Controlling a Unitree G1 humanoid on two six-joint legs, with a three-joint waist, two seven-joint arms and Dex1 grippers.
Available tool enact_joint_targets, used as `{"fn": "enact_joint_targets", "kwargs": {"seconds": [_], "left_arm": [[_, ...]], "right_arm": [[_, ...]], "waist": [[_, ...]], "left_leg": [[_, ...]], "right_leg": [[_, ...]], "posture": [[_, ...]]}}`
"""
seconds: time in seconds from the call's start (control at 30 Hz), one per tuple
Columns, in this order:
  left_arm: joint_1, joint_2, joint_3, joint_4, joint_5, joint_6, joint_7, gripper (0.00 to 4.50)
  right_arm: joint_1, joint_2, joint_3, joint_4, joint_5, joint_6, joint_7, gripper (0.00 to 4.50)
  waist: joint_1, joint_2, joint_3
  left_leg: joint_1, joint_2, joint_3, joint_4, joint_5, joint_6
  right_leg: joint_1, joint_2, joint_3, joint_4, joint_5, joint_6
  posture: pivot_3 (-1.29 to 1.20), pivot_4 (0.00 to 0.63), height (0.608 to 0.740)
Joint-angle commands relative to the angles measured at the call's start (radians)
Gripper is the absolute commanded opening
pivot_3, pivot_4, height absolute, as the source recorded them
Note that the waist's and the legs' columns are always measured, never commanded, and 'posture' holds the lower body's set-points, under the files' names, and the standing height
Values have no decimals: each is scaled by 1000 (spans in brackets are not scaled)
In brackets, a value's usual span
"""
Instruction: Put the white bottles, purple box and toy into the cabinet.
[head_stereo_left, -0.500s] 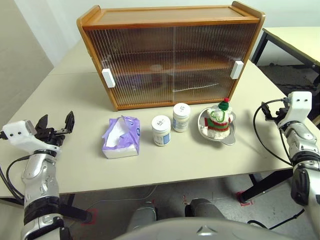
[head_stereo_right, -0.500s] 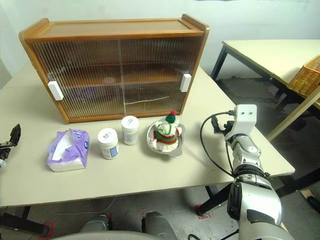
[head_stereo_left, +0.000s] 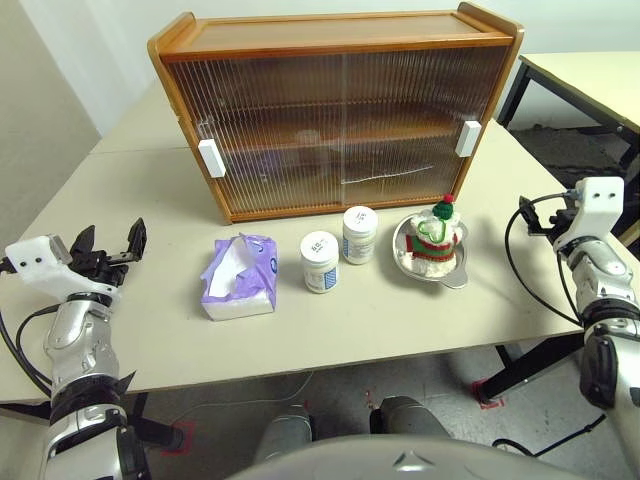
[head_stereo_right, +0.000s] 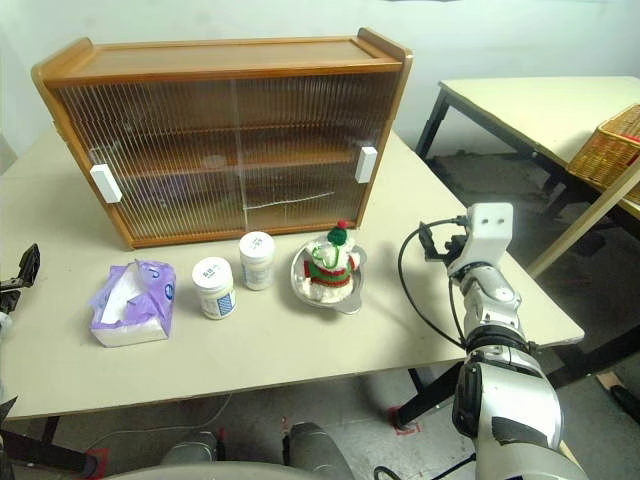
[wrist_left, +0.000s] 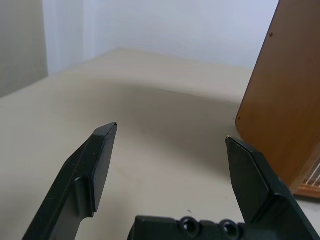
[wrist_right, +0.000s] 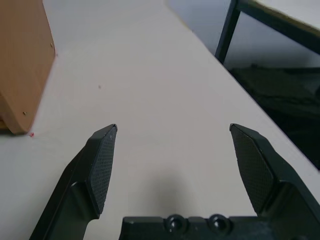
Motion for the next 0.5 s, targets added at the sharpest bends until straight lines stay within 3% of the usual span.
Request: {"fn": "enact_joint_targets", "kwargs": {"seconds": [0.03, 0.2, 0.5], "left_arm": [[5, 7, 0, 10, -2, -13, -12, 4474], [-20, 20, -3, 51, 4, -19, -20, 4474], [-41, 26, -17, 39, 4, -12, -36, 4474]], "right_arm": [[-30, -12, -17, -83, 44, -3, 79, 4500], [13, -14, -14, -293, 123, 76, 220, 4500], [121, -31, 46, -787, 292, 466, 446, 4500]], "waist": [[-5, 0, 0], [-12, 0, 0], [-17, -1, 0]], "left_leg": [[0, 0, 1, 0, 0, 0], [1, 0, 2, 1, 1, 1], [-1, 0, 1, 13, -2, -1]], "right_leg": [[0, 0, 1, 0, 0, 0], [0, 3, 4, 0, 0, 1], [1, 15, 5, -1, 0, 0]], "posture": [[-130, 0, 740], [-143, 0, 740], [-145, 0, 740]]}}
